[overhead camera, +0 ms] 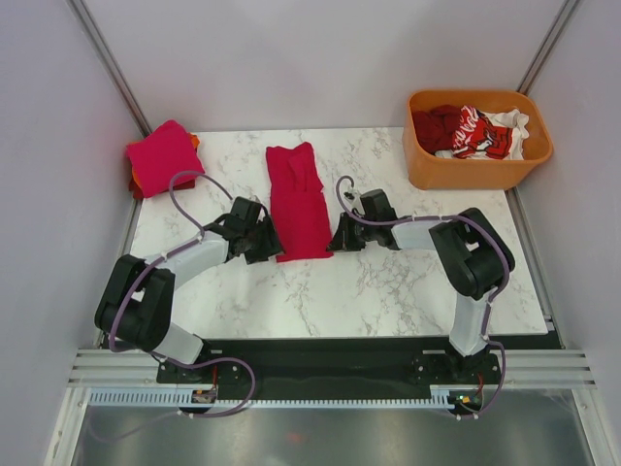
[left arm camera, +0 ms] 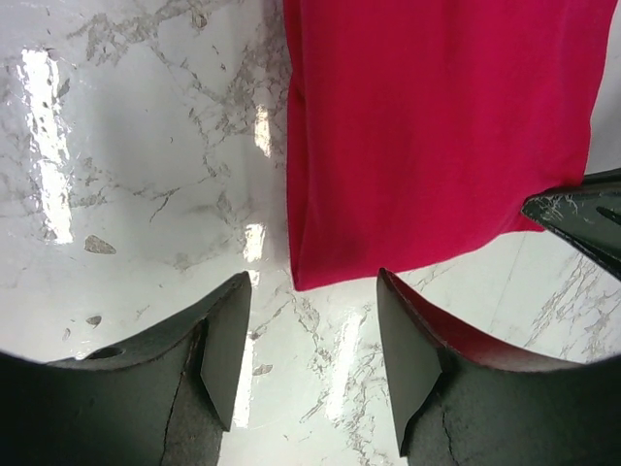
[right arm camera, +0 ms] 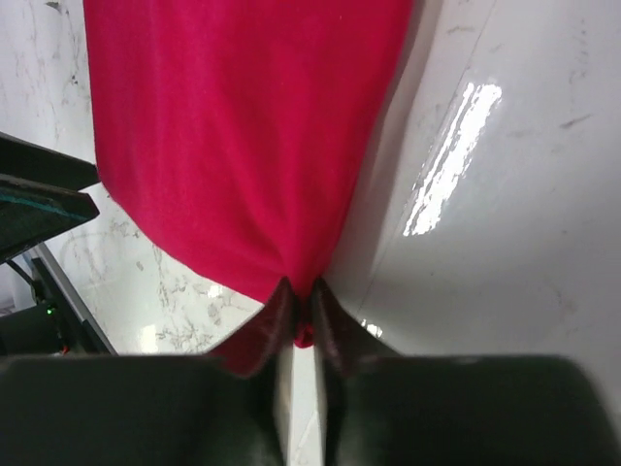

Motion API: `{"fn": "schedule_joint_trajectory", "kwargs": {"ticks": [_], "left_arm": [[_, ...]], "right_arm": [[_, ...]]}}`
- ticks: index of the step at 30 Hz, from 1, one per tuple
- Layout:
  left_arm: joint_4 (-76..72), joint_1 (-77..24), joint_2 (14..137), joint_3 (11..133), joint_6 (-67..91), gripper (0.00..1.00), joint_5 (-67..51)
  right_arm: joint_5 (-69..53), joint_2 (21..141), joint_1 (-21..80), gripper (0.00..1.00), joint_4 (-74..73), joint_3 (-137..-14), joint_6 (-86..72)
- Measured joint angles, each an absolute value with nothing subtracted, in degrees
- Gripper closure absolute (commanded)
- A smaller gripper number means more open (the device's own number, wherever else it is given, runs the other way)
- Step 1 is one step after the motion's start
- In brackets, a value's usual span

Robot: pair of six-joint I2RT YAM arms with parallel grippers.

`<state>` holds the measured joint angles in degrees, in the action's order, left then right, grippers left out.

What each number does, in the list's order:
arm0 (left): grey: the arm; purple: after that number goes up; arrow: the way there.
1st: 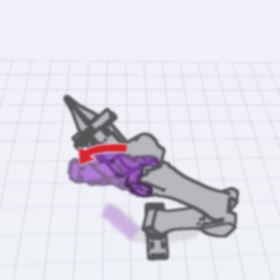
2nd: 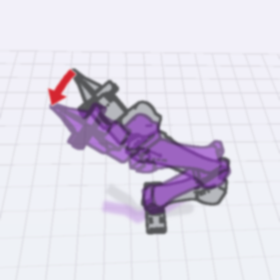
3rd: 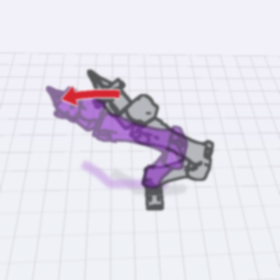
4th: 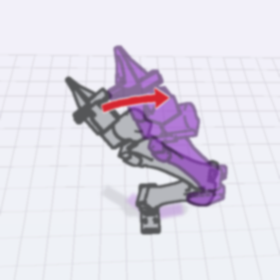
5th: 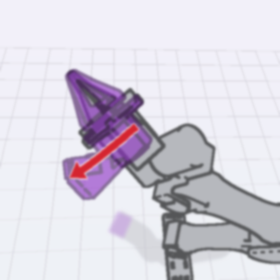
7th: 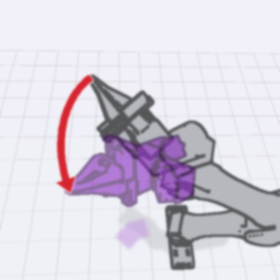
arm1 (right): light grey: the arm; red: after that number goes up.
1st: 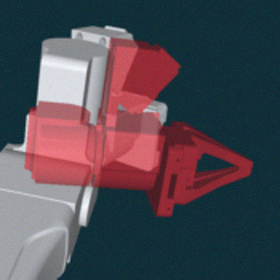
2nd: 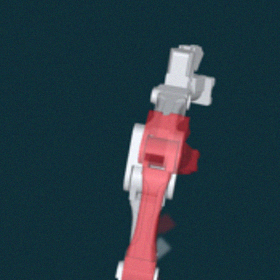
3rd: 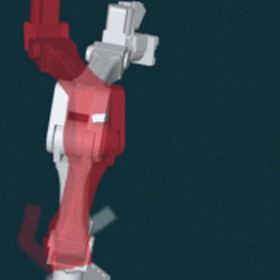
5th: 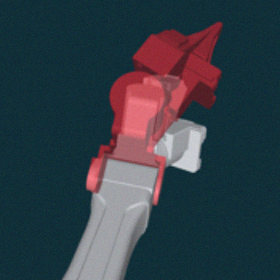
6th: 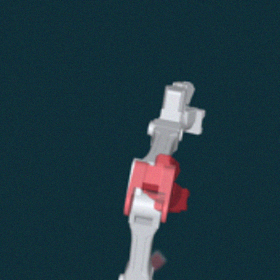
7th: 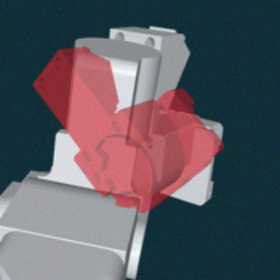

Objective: Fold and stack the t-shirts
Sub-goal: Fold the tshirt

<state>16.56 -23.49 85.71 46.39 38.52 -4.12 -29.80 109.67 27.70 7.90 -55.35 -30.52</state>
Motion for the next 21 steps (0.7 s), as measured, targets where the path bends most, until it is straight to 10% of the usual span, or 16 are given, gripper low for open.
{"fn": "schedule_joint_trajectory", "kwargs": {"ticks": [21], "left_arm": [[12.8,-23.5,89.0,44.6,41.1,0.50,-3.1]], "right_arm": [[-30.1,109.6,27.6,1.00,12.8,-52.8,-31.3]]}}
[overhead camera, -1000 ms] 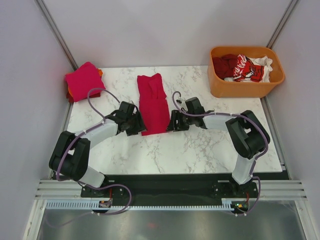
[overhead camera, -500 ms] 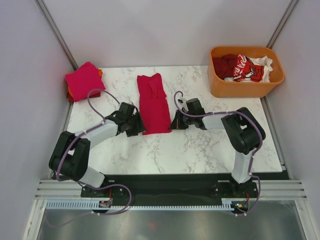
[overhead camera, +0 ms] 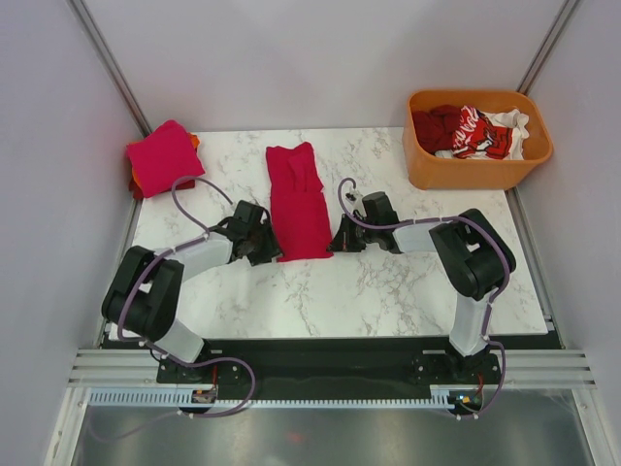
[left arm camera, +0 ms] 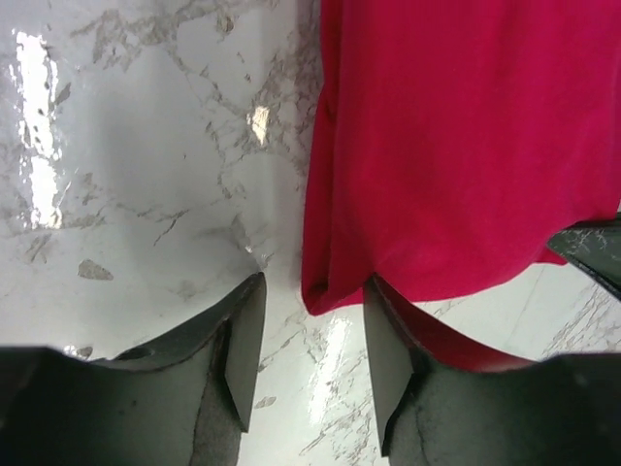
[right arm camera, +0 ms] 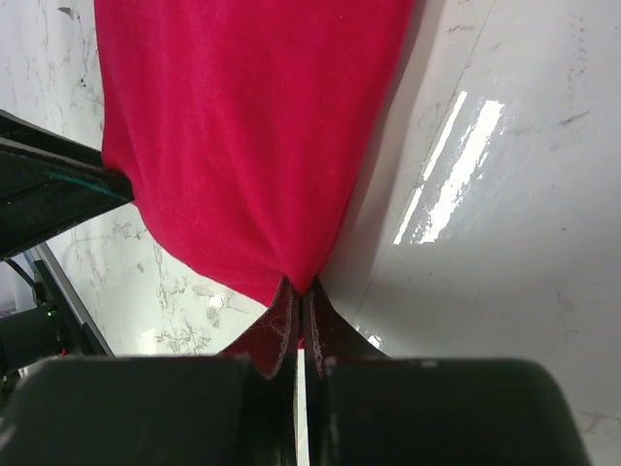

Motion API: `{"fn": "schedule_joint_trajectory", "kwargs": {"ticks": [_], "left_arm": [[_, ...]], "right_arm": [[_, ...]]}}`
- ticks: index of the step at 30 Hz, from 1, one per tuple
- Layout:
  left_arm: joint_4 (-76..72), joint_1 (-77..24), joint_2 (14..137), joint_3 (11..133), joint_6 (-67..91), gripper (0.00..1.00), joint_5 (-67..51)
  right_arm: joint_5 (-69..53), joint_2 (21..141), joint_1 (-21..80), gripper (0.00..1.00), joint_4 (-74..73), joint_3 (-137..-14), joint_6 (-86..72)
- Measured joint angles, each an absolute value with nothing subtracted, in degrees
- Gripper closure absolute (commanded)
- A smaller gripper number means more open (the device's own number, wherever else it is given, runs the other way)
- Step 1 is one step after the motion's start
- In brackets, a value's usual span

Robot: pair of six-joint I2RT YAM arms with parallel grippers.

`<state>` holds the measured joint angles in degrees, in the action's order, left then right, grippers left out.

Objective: Fold and stack the t-shirts
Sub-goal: Fold the tshirt

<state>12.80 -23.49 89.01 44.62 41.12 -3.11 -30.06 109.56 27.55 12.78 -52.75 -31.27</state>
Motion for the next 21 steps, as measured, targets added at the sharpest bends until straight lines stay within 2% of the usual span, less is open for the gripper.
{"fn": "schedule_joint_trajectory", "kwargs": {"ticks": [3,4,7,15,21], "left_arm": [[10.6,-23.5,90.1,44.6,42.0,0.63,-3.2],[10.0,-23.5,90.4,44.6,42.2,0.77,-3.3],[8.6,-23.5,91.6,44.6,43.1,0.98,-3.4],[6.0,-23.5,90.8,42.8,43.5,0.98,-3.8],[6.2,-24.9,83.2,35.5,44.6,0.98,-5.4]], "right_arm": [[-30.2,109.6,27.6,1.00,12.8,-52.8,-31.2],[-30.2,109.6,27.6,1.00,12.8,-52.8,-31.2],[-30.6,109.6,27.6,1.00,12.7,-52.8,-31.1],[-31.2,109.3,27.6,1.00,13.6,-51.5,-30.9],[-30.8,104.2,28.8,1.00,12.3,-46.0,-31.6]]}}
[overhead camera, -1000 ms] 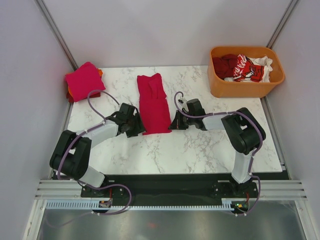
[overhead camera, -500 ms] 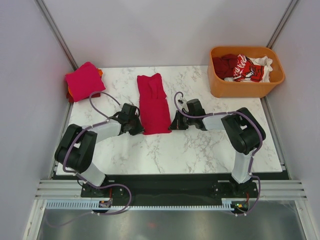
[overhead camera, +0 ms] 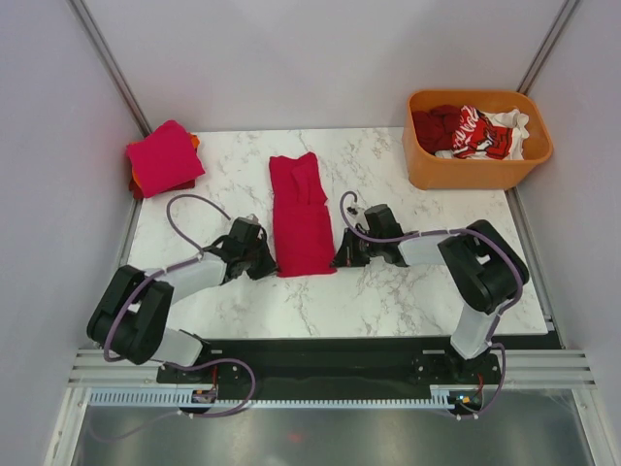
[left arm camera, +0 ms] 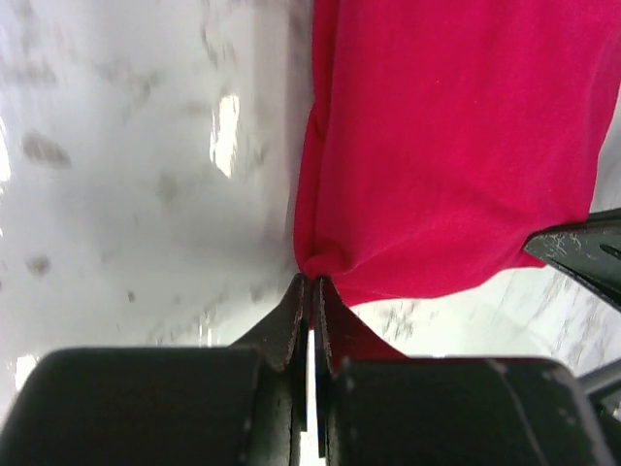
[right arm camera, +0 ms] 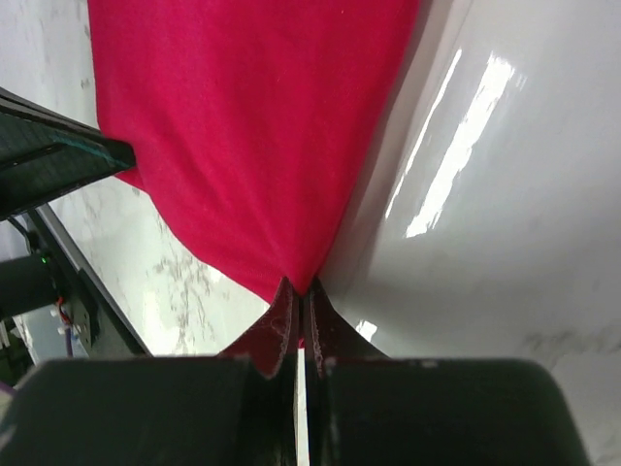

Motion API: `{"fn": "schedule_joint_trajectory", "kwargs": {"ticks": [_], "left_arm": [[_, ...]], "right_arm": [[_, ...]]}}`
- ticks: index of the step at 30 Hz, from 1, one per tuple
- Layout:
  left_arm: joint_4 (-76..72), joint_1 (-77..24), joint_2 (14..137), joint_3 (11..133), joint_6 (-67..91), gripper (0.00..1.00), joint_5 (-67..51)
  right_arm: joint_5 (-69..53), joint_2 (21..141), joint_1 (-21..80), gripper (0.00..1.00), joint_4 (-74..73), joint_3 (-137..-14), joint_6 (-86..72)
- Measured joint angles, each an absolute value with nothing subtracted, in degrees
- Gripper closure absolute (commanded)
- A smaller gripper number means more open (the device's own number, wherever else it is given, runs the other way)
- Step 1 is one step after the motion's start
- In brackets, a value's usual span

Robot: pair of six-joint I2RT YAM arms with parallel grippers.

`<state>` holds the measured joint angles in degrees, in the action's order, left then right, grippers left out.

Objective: Fold and stack the t-shirts
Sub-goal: Fold the tshirt

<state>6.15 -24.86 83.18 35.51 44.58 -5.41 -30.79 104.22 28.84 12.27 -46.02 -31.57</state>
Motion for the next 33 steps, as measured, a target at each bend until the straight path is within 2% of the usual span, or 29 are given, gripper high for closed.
{"fn": "schedule_joint_trajectory", "kwargs": {"ticks": [8,16,25,33], "left_arm": [[12.3,-31.4,68.3,27.9,49.2,0.98,-7.1],[22.4,-32.0,56.0,31.5,51.2,0.98,-7.6],[30.3,-31.9,58.5,45.3,51.0,0.98,-6.2],[34.2,-28.4,70.0,59.4,48.1,0.98,-5.0]], "right_arm": [[-25.6,91.4,34.7,1.00,2.4,-37.9,-33.4],[-21.6,76.1,36.3,1.00,-8.3,-39.8,-36.1],[-16.3,74.3,36.2,1.00,-19.3,-53.5,-34.6],[-13.7,84.1,34.6,1.00,-24.8,-67.4,-31.2]]}}
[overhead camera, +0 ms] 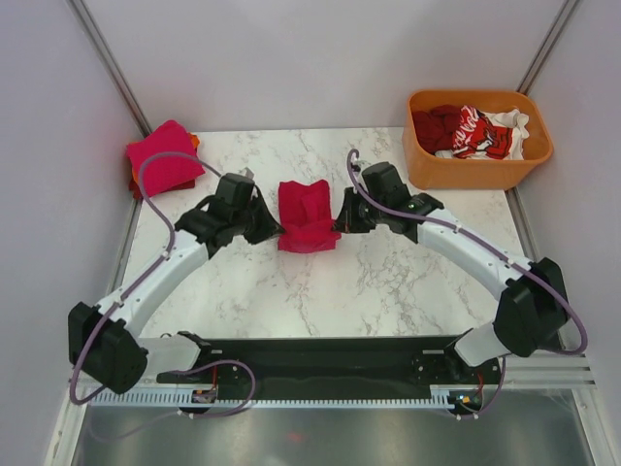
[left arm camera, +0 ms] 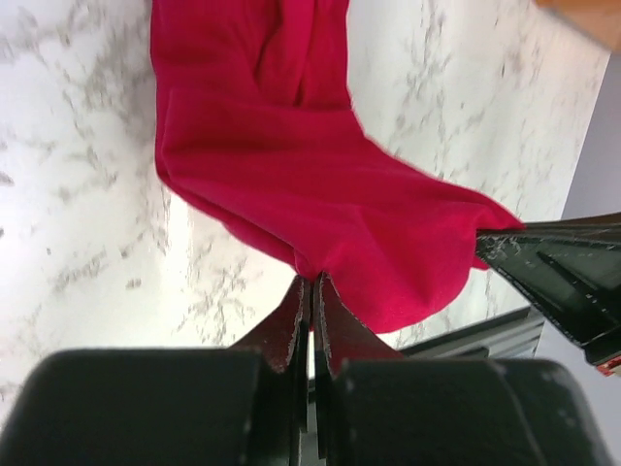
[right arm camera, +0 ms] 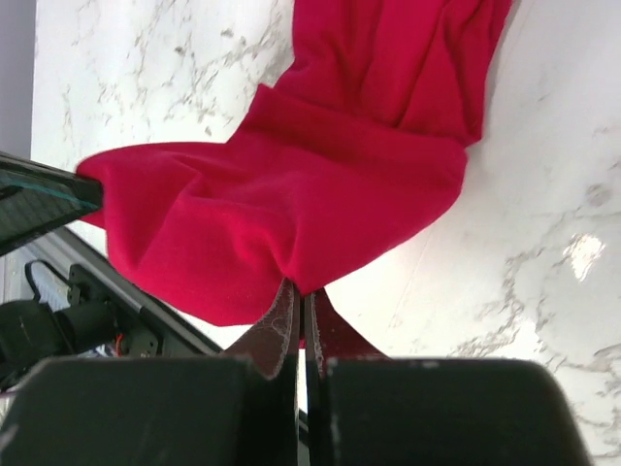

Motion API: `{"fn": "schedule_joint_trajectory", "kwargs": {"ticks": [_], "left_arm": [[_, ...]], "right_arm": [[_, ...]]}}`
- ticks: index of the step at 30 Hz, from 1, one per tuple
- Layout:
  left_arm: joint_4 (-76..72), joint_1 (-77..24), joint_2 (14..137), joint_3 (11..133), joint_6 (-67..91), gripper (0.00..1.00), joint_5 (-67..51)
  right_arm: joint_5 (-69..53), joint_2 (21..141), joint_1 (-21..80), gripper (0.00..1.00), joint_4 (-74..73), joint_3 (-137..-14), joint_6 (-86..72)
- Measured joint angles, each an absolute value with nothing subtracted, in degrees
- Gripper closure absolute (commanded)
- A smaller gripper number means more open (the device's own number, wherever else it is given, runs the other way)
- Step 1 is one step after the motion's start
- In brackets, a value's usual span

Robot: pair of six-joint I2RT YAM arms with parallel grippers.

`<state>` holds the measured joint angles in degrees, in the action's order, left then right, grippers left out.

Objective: Fold and stack the t-shirts
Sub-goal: Fold the tshirt

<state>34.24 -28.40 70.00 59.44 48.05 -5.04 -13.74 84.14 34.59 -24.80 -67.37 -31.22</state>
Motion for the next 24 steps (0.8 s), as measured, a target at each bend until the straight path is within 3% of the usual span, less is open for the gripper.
{"fn": "schedule_joint_trajectory", "kwargs": {"ticks": [21,23,24], "left_arm": [[36.6,-16.5,107.7,94.4,40.2,0.96,-11.1],[37.3,-15.8,113.2,99.8,39.3,0.88,-12.0],[37.5,-15.6,115.4,102.0,39.0,0.71,-12.3]], "right_arm": [[-18.3,118.2,24.8,0.99,-31.8,-102.9,-26.5],[-18.3,121.6,24.1,0.70,-32.1,-106.1,-26.8],[-18.1,123.6,23.7,0.52,-32.3,-108.3,-27.0]]}}
